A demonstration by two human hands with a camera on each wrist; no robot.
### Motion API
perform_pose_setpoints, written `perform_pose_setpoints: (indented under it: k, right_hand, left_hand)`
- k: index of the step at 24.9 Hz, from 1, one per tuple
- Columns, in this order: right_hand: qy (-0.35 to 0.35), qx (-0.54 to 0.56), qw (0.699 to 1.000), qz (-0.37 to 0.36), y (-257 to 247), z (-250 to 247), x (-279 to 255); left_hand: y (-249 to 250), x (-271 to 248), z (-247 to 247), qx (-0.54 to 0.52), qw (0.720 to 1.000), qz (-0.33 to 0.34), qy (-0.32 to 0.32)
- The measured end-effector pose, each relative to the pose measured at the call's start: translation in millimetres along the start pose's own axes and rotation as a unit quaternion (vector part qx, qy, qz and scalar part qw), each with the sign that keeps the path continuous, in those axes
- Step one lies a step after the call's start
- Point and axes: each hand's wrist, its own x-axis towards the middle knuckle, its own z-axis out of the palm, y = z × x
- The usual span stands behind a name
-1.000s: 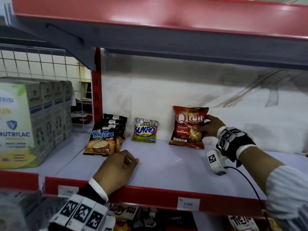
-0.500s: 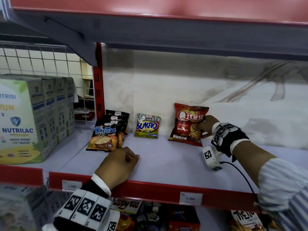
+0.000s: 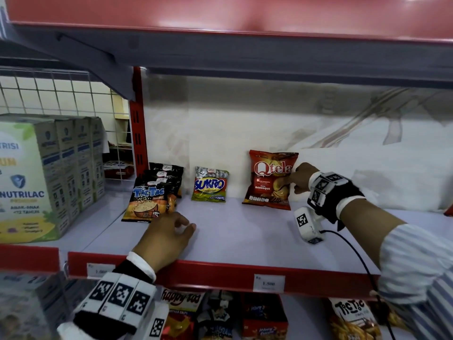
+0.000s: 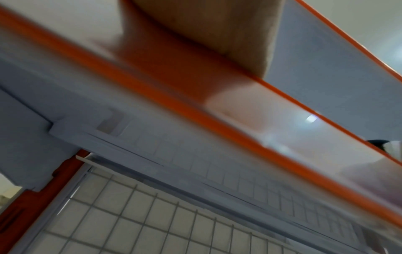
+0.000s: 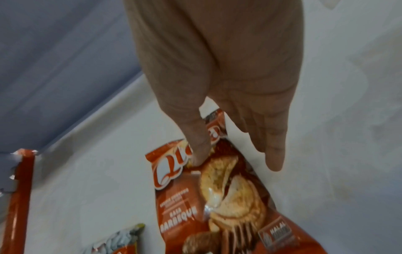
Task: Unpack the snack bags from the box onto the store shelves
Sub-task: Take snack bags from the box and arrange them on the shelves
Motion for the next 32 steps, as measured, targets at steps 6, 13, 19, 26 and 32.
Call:
perform_pose_setpoints:
  k: [6,13,19,26,32]
  right_hand:
    - [0.033,0.107,0.991,-0.071,-2.9,-52.7,-37.0]
    - [0.131,0.189,0.951,-0.204,49.6,-80.6,-130.4]
    - [0.161,0.216,0.924,-0.272,139.9,-73.2,-196.2]
    - [0.102,0.241,0.921,-0.289,262.1,-40.1,-230.4]
    - [-0.014,0.198,0.959,-0.204,363.6,24.2,-238.7]
  left_hand:
    - [24.1,-9.1,0.6,-0.016,0.995,0.065,0.068]
    - [125.0,-49.8,48.6,-0.121,0.970,0.154,0.144]
    - [170.3,-118.4,118.4,-0.124,0.951,0.180,0.218]
    - [166.2,-203.3,223.1,-0.172,0.961,0.137,0.169]
    - [133.8,-242.2,307.1,-0.170,0.984,0.050,0.023]
